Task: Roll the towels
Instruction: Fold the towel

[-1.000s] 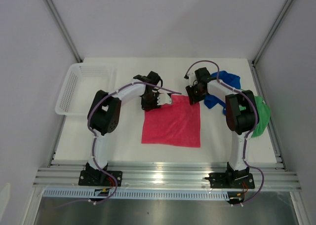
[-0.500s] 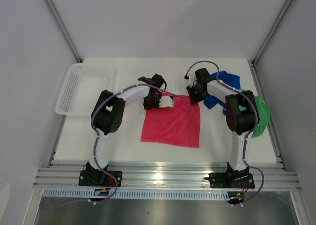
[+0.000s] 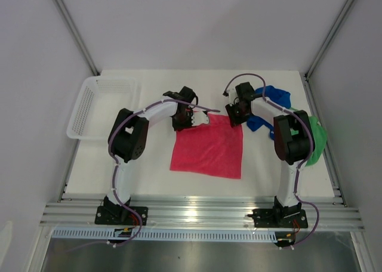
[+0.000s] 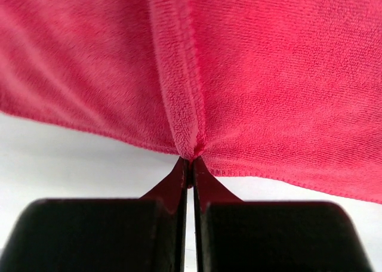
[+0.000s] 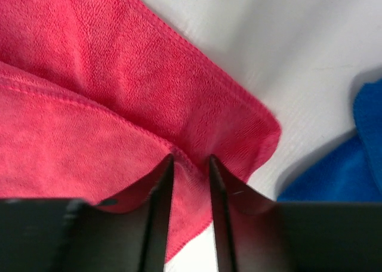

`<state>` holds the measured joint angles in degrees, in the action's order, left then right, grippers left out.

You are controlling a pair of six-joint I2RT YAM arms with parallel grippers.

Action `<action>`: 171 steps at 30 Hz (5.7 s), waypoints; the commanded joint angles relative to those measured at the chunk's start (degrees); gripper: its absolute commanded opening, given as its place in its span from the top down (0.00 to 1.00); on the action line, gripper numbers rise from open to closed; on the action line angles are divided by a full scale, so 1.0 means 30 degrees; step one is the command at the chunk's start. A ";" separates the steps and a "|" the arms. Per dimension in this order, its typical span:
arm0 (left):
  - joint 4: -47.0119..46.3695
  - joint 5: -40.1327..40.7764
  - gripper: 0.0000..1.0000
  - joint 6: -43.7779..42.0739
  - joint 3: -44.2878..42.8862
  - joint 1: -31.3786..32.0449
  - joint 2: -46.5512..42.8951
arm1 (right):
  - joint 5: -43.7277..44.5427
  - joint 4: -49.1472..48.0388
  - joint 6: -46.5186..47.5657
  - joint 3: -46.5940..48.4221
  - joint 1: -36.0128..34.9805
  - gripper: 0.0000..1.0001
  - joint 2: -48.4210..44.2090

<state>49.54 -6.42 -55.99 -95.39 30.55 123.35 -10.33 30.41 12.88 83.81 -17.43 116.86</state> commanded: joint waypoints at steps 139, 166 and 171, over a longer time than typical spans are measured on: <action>-0.2713 0.2929 0.99 0.7091 -0.7372 -0.0514 0.0953 | 0.4058 0.0555 -0.2215 0.1652 0.1650 1.00 -0.2245; -0.3103 0.3961 0.34 0.9784 -0.5774 -0.1333 -0.0709 | 0.8122 0.0321 -0.5288 0.3385 0.1242 0.49 -0.2149; -0.1516 -0.0430 0.38 0.9053 -0.0728 -0.1043 -0.4813 | 0.7166 -0.0527 -0.7890 -0.1560 -0.1125 0.56 -0.6544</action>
<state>39.79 2.15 -29.39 -103.09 26.79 118.69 11.40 30.92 -4.23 84.42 -15.79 106.24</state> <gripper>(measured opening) 0.633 0.465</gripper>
